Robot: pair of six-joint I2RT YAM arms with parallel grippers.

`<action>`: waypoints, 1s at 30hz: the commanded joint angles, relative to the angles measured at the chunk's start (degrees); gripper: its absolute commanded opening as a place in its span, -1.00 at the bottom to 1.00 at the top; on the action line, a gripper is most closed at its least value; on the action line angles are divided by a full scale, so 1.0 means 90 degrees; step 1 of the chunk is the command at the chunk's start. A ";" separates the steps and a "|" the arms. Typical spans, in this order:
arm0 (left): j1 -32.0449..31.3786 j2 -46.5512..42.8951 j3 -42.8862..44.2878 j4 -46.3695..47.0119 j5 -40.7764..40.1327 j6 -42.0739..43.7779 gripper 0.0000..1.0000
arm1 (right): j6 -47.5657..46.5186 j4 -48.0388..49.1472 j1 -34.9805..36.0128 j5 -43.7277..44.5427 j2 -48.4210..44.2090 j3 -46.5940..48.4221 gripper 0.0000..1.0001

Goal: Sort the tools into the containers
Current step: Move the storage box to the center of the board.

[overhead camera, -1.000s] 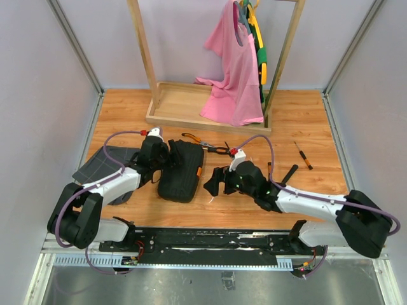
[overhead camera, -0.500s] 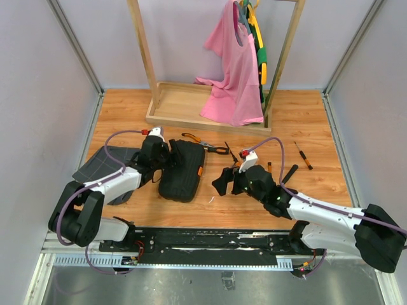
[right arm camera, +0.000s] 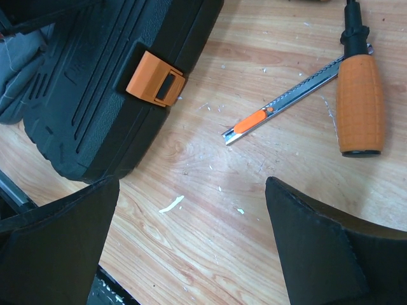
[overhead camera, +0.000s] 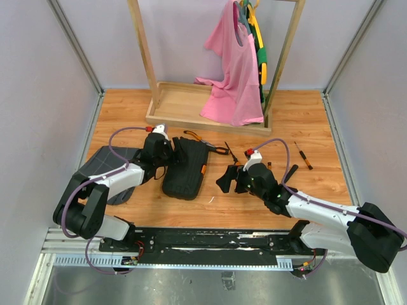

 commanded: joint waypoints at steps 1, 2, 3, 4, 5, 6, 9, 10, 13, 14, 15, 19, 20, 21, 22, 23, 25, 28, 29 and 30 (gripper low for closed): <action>-0.0127 0.0282 -0.0039 -0.0457 0.0123 0.0184 0.49 | -0.0143 0.0149 -0.0094 -0.0017 0.0182 -0.0052 0.98; -0.0127 0.0287 -0.0036 -0.0457 0.0116 0.0192 0.49 | -0.0189 0.0161 -0.0097 0.0000 0.0218 -0.0052 0.99; -0.0127 0.0291 -0.0050 -0.0466 0.0111 0.0194 0.48 | -0.0208 0.0174 -0.0100 0.0034 0.0264 -0.0069 0.98; -0.0127 0.0292 -0.0053 -0.0471 0.0102 0.0199 0.48 | -0.0225 0.0238 -0.0095 0.0050 0.0288 -0.0092 0.99; -0.0132 0.0292 -0.0067 -0.0475 0.0093 0.0203 0.48 | -0.0272 0.0428 -0.0100 0.0028 0.0324 -0.0137 0.98; -0.0128 0.0278 -0.0084 -0.0476 0.0085 0.0203 0.48 | -0.0322 0.0604 -0.0098 0.0013 0.0346 -0.0193 0.98; -0.0139 0.0248 -0.0133 -0.0468 0.0064 0.0209 0.48 | -0.0340 0.1146 -0.0106 0.0066 0.0352 -0.0370 0.98; -0.0135 0.0242 -0.0154 -0.0462 0.0066 0.0213 0.48 | -0.0296 0.1217 -0.0101 0.0133 0.0327 -0.0398 0.97; -0.0137 0.0220 -0.0214 -0.0379 0.0090 0.0214 0.48 | -0.0143 0.1261 -0.0110 0.0418 0.0251 -0.0391 0.93; -0.0137 0.0227 -0.0217 -0.0357 0.0107 0.0222 0.48 | -0.0068 0.1276 -0.0109 0.0528 0.0225 -0.0387 0.93; -0.0137 0.0244 -0.0215 -0.0343 0.0126 0.0232 0.48 | 0.0015 0.1296 -0.0139 0.0605 0.0222 -0.0384 0.91; -0.0137 0.0280 -0.0219 -0.0295 0.0152 0.0253 0.48 | 0.0377 0.1301 -0.0316 0.0444 0.0263 -0.0251 0.92; -0.0137 0.0279 -0.0226 -0.0278 0.0172 0.0258 0.48 | 0.0433 0.1296 -0.0360 0.0320 0.0295 -0.0191 0.93; -0.0137 0.0285 -0.0229 -0.0263 0.0175 0.0262 0.48 | 0.0496 0.1295 -0.0409 0.0207 0.0326 -0.0123 0.93; -0.0137 0.0288 -0.0225 -0.0262 0.0181 0.0264 0.48 | 0.0580 0.1293 -0.0442 0.0108 0.0373 -0.0083 0.94; -0.0137 0.0294 -0.0229 -0.0266 0.0186 0.0280 0.48 | 0.0710 0.1308 -0.0469 0.0043 0.0411 -0.0065 0.94; -0.0138 0.0316 -0.0227 -0.0271 0.0162 0.0281 0.48 | 0.1025 0.1467 -0.0489 -0.0081 0.0520 -0.0075 0.93; -0.0135 0.0344 -0.0209 -0.0290 0.0159 0.0255 0.48 | 0.1373 0.1949 -0.0494 -0.0316 0.0742 -0.0114 0.91; -0.0138 0.0339 -0.0217 -0.0290 0.0168 0.0232 0.48 | 0.1489 0.2126 -0.0496 -0.0393 0.0842 -0.0125 0.91; -0.0137 0.0338 -0.0228 -0.0291 0.0174 0.0209 0.47 | 0.1594 0.2310 -0.0492 -0.0482 0.1012 -0.0121 0.90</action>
